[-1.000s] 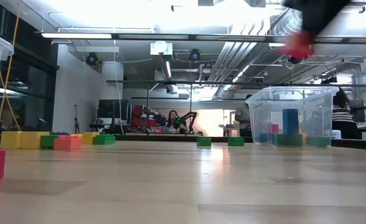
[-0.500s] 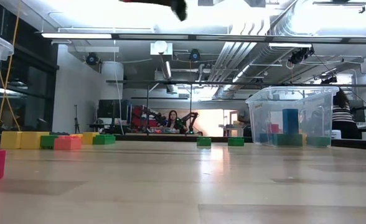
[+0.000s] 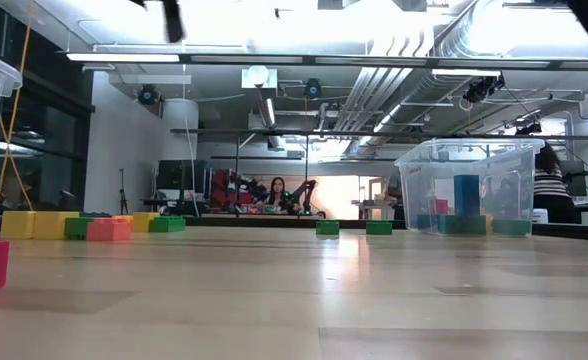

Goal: Sort blocks by size
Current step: Put the bottom right small orange game piece into the left transparent bin, then move the left transparent bin to the right

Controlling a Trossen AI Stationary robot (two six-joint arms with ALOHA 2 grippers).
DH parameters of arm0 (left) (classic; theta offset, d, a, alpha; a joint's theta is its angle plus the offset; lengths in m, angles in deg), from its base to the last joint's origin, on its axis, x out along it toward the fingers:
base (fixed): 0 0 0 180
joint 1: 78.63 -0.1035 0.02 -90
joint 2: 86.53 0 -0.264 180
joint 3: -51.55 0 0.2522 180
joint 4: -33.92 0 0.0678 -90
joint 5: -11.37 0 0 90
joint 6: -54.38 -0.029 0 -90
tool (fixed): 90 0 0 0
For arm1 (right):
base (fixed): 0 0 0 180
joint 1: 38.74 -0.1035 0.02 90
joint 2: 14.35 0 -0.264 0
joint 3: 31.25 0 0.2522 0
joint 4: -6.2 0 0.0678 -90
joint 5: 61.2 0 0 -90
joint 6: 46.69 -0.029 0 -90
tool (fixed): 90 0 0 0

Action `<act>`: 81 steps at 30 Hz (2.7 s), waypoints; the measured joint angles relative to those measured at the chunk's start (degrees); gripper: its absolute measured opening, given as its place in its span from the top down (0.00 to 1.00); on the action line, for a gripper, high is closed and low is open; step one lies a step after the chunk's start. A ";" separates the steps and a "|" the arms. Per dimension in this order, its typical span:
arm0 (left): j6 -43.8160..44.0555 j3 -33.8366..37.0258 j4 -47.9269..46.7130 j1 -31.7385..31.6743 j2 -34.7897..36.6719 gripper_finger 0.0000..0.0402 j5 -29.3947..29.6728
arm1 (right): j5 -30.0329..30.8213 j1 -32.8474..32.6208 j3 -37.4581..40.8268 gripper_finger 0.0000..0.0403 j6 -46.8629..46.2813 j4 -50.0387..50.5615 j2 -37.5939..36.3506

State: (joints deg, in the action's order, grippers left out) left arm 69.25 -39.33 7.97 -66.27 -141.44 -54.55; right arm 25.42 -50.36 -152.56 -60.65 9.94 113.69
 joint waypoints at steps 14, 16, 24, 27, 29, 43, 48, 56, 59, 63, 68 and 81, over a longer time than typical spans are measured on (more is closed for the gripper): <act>1.44 0.02 0.18 0.00 -0.95 0.20 0.69 | -2.56 0.00 -22.85 0.68 -6.48 2.15 18.26; 1.44 0.02 0.10 0.00 -0.96 0.20 0.70 | -0.13 0.00 -22.74 0.60 -7.23 2.66 18.24; 1.44 0.02 -0.15 0.00 -0.97 0.20 0.67 | 1.17 -0.15 -24.76 0.14 -2.58 2.97 18.21; 1.42 0.02 -0.22 0.00 -0.97 0.20 0.65 | 1.06 0.24 -26.63 0.10 -2.51 6.57 18.21; 1.08 0.02 -0.48 0.00 -0.97 0.20 0.65 | 0.77 0.77 -27.16 0.09 -2.31 8.76 17.45; 6.65 0.02 -15.89 0.48 -0.79 0.20 -0.23 | 4.89 6.32 -25.65 0.34 20.82 65.59 4.95; 12.03 3.45 -20.98 3.51 -0.73 0.20 -0.50 | -0.24 7.22 -17.30 0.66 22.94 79.64 4.68; 23.07 14.17 -20.25 11.38 -2.48 0.20 0.20 | -5.57 2.59 27.07 0.94 10.17 61.53 -19.45; 31.02 15.18 -29.60 14.54 -4.87 0.20 -1.65 | -3.37 0.63 42.12 0.94 -3.34 55.38 -32.50; 37.46 11.58 -43.35 17.50 -9.65 0.23 -10.98 | -0.11 -2.61 57.26 0.99 -21.19 48.71 -47.80; 39.09 4.76 -57.07 23.68 -17.86 0.50 -16.76 | 6.61 -5.94 69.03 0.99 -38.91 39.66 -60.85; 44.01 10.84 -57.03 36.62 -29.82 0.99 -21.21 | 12.26 -8.79 74.15 0.99 -42.62 34.36 -65.48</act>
State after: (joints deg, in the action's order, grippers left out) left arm 113.26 -28.49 -49.06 -29.65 -171.26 -75.76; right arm 37.68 -59.14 -78.42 -103.26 44.31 48.21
